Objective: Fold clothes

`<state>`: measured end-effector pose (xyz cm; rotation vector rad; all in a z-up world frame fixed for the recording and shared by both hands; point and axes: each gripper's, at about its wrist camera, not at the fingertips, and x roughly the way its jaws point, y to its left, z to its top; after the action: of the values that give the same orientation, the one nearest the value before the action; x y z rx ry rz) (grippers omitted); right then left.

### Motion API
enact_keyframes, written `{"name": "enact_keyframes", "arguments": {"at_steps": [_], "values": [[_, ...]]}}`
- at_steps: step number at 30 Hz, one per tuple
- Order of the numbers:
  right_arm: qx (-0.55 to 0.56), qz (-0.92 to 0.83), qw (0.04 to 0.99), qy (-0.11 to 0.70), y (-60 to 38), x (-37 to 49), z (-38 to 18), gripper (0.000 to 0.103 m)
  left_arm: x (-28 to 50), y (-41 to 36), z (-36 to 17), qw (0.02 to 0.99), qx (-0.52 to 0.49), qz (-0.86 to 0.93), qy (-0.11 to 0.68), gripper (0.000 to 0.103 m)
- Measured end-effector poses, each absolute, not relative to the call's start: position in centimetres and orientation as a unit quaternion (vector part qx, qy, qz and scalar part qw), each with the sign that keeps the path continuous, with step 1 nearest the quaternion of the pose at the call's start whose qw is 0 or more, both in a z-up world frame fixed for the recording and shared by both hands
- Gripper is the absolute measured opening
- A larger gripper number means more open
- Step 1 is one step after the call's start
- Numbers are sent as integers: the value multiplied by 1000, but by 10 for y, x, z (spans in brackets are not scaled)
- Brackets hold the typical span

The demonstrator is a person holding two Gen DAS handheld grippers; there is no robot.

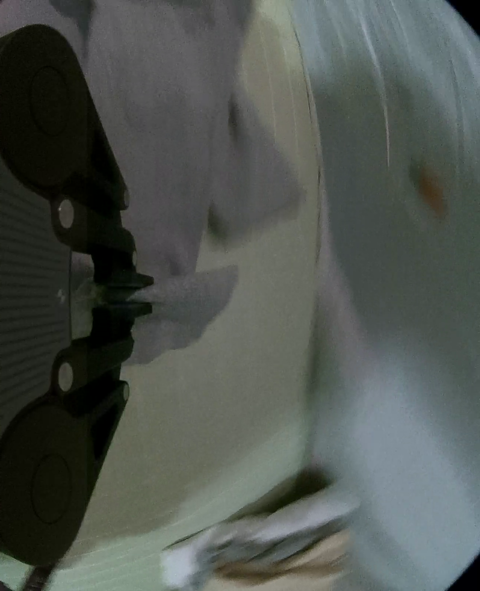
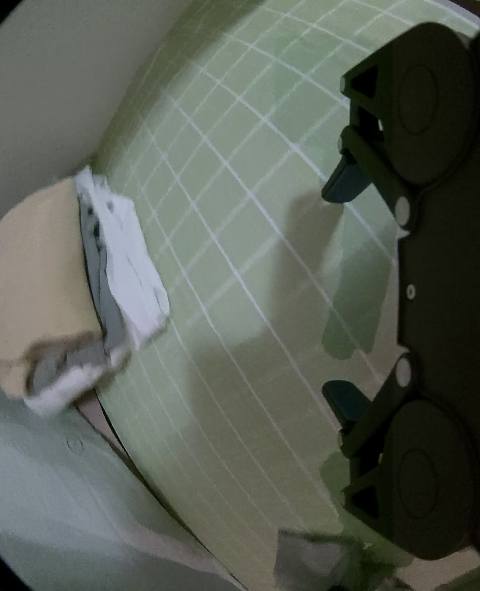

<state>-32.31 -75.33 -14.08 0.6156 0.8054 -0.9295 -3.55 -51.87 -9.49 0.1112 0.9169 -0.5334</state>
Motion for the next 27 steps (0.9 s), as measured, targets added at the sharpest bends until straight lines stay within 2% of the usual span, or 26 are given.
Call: {"name": "enact_keyframes", "arguments": {"at_steps": [5,11,27], "values": [[272,-394,789,386,-716,-308,-137,103,-2,-413,-79,909,15,-123,399,9],[252,-361,803,401,-661,-281,-134,103,28,-279,-80,922,-30,17,386,9],[217,-349,818,401,-491,-181,-122,103,109,-30,-61,918,33,223,325,9]]}}
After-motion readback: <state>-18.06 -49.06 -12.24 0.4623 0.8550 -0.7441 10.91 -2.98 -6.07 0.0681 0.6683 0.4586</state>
